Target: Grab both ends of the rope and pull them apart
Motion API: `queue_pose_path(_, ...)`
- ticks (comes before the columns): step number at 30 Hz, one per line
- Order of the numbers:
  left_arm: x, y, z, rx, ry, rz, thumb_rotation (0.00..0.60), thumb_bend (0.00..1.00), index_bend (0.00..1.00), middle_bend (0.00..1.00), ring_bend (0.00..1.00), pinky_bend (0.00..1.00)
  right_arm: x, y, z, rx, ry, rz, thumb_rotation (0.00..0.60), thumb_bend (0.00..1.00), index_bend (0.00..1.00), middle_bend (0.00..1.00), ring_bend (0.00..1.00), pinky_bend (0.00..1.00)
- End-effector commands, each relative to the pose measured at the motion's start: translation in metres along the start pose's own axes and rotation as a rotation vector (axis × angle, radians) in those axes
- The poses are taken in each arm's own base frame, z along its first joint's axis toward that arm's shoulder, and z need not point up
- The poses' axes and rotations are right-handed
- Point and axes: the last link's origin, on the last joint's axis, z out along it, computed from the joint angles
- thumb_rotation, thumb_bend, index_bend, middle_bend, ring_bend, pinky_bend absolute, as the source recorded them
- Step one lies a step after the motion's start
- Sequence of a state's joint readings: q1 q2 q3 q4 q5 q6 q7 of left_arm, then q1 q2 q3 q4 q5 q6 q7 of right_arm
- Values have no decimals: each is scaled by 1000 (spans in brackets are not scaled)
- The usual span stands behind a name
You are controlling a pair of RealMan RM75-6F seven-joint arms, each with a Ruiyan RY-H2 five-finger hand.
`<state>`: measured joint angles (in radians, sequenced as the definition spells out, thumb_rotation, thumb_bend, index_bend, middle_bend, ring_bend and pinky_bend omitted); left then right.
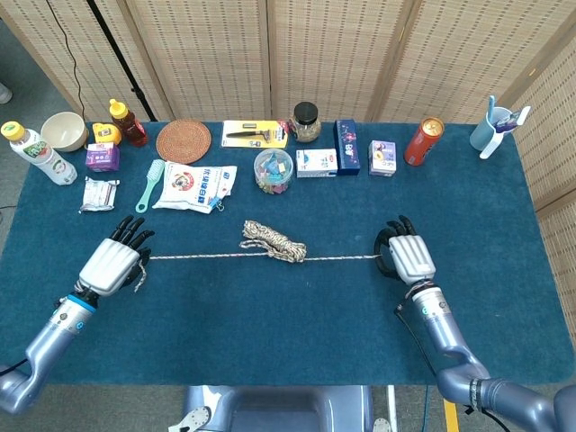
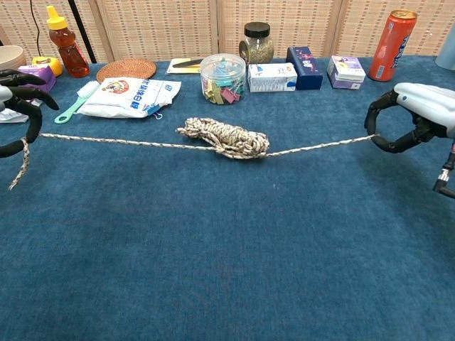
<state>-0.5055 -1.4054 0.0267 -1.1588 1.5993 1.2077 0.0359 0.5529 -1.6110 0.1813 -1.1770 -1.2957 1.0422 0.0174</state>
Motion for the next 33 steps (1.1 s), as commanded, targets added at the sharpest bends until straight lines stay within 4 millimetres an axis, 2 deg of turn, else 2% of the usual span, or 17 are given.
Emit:
queue_pose_path(1,1,-4,-1,13,0,4,600,419,736,235,38,0,2,4,0,-7,5,-6,600,543,683,365,166,5)
queue_pose_path(12,10,-28,-9,85,11,14,600,418,743,235,38,0,18,27,-3,-55,28,-42,600,546,686,372,171,9)
queue_pose_path(29,17,-49,-21,147,17,32,600,418,743,235,38,0,31,49,-9,-101,49,-72,600,550,689,377,175,9)
queue_pose_path(33,21,-63,-29,190,17,47,600,419,744,235,38,0,39,61,-13,-131,61,-91,600,550,690,377,176,9)
